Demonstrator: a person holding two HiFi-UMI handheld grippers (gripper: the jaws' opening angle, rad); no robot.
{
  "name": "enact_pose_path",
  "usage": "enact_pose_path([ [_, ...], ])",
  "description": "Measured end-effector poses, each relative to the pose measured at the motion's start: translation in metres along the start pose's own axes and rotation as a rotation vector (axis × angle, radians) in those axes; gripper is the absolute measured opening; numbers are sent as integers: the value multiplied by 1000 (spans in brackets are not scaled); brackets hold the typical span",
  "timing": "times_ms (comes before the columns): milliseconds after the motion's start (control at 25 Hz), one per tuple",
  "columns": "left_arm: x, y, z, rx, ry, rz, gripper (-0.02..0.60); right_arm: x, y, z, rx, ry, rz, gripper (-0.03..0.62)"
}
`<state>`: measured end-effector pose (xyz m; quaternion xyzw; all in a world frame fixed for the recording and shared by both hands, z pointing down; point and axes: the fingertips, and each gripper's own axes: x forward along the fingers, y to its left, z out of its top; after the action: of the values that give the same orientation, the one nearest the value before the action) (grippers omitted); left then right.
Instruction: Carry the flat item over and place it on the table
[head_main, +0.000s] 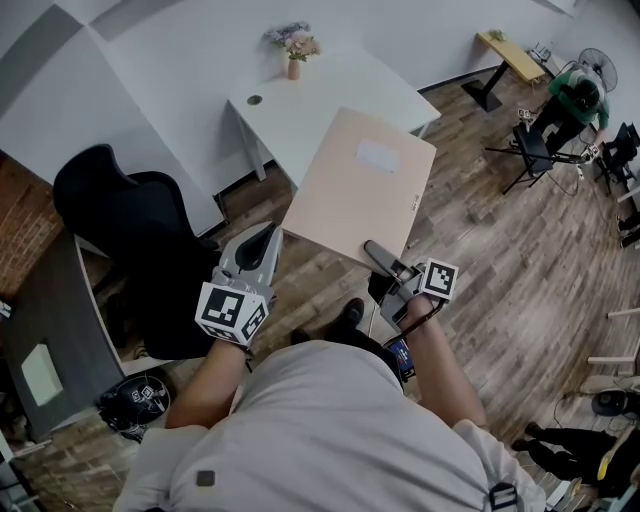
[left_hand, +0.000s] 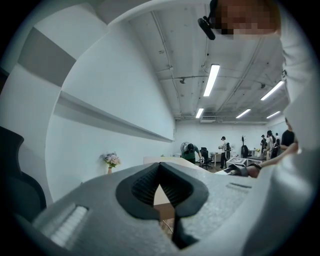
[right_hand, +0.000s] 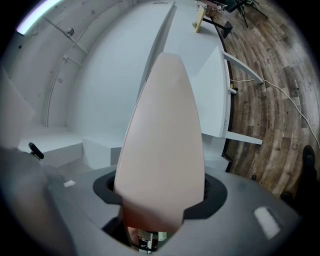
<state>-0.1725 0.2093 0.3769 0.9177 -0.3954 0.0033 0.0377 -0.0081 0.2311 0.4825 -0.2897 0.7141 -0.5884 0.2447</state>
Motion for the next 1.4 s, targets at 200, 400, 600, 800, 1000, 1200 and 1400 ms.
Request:
enact_pose_path([
  [200,38,-11,-5,-9,20,1,0,-9,-12,30,0,18,-9,299],
  [400,89,-23,-8,-6,28,-2,0,-17,-28,73,8,29,-4,299],
  [600,142,-36,-2,3,24,-8,0,-28,-37,124,6,38,3,299],
  [800,184,-52,0,7,25,-1,0,-41,-42,163,6,52,10,299],
  [1000,209,-58,-5,1,40,-3,0,-44,-54,178,24,74,2,300],
  [1200,220,-51,-13,-9,48,-2,0,-38,-68,187,41,84,-16,301],
  [1400,240,-37,-12,-27,49,-8,0,-24,-70,200,35,82,-22,301],
])
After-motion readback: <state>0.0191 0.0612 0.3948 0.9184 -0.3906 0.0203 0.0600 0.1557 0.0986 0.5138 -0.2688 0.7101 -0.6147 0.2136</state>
